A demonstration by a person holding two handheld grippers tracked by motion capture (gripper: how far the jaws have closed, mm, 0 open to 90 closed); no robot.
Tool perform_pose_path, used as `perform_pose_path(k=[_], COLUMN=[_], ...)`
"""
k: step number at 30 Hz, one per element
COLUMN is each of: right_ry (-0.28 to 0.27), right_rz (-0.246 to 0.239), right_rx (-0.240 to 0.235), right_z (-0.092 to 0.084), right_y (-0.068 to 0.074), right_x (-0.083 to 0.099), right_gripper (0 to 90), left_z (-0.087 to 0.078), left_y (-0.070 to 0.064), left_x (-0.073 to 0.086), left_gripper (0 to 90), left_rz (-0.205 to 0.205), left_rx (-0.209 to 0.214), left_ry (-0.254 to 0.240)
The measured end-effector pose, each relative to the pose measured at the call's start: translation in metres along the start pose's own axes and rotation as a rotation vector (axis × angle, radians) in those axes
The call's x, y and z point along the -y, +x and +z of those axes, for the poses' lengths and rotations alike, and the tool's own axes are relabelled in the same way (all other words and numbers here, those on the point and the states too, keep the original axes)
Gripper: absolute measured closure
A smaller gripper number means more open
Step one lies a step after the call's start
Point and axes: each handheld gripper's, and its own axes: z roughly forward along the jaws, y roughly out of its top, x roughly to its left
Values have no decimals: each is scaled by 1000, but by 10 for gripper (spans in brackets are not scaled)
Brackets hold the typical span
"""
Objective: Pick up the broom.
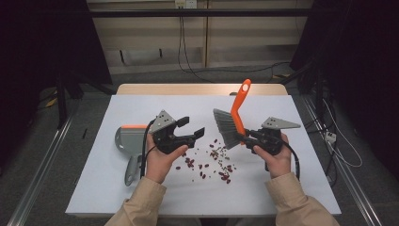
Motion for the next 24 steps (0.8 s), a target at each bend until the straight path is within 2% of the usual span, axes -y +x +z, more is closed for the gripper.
perform_pose_path(k=[1, 2, 3, 5, 7, 9, 10, 14, 19, 21, 24], right_ry=[12, 12, 24, 38, 44, 88, 88, 150, 192, 206, 229], right_rz=[-3, -3, -11, -15, -28, -45, -45, -52, -45, -57, -51], right_rx=[44, 44, 84, 119, 130, 166, 166, 211, 226, 234, 240], right_z=[-5, -5, -10, -13, -15, -19, -19, -24, -27, -27, -26], right_y=[-4, -4, -8, -10, -12, -15, -15, -23, -29, -31, -32], right_x=[0, 0, 0, 0, 0, 1, 1, 3, 6, 7, 8], right_gripper=[697, 697, 697, 697, 697, 698, 698, 698, 699, 699, 700], left_z=[-1, -2, -3, -4, -5, -8, -8, -11, -16, -21, -25], left_y=[0, 1, 2, 3, 4, 6, 6, 10, 15, 19, 22], left_x=[0, 0, 0, 0, 0, 1, 1, 1, 4, 6, 8], left_gripper=[217, 217, 203, 196, 189, 176, 171, 142, 120, 117, 109], left_rz=[4, 12, 28, 34, 37, 49, 49, 45, 49, 53, 50], left_rx=[-9, -14, -20, -26, -31, -38, -38, -44, -33, -28, -36], left_ry=[4, 6, 7, 14, 19, 24, 24, 35, 63, 60, 66])
